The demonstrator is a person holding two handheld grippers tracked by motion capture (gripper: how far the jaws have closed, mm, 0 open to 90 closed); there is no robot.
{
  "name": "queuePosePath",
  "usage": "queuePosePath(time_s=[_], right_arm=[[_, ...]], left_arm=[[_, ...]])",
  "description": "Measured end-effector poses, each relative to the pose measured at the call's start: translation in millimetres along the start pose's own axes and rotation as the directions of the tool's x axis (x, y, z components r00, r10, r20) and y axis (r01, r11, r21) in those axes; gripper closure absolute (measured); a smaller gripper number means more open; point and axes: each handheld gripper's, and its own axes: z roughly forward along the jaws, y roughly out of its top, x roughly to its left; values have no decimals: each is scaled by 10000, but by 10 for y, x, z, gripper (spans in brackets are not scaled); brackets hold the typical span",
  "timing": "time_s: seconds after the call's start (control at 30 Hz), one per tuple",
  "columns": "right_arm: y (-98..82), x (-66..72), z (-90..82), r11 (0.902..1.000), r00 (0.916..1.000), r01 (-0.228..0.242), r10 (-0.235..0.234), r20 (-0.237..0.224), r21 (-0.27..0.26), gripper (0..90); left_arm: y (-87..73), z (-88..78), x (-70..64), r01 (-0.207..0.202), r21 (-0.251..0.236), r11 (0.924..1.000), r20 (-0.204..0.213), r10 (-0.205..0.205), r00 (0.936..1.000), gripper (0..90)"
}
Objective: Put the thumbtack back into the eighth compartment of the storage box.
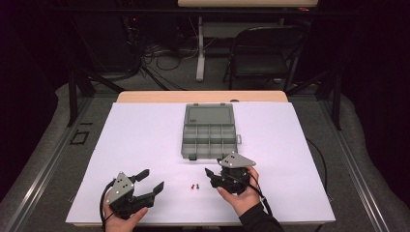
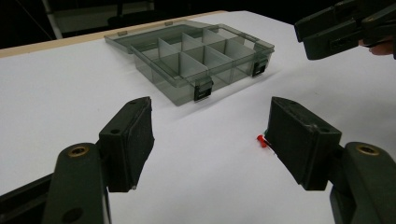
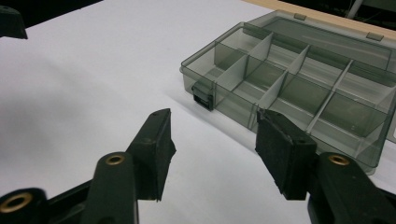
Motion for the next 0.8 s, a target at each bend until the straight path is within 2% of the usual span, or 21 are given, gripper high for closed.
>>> queuePosePath(time_s=[0.37, 0.8], right_arm=[[-61, 109, -35, 9994, 9992, 328, -330, -212, -94, 412], [-124, 214, -28, 9994, 9980, 354, -355, -530, -33, 401]], left_arm=[[-1, 0, 1, 15, -9, 10000, 1, -15, 10000, 315], [-1, -3, 4, 13, -23, 10000, 19, -13, 10000, 315]])
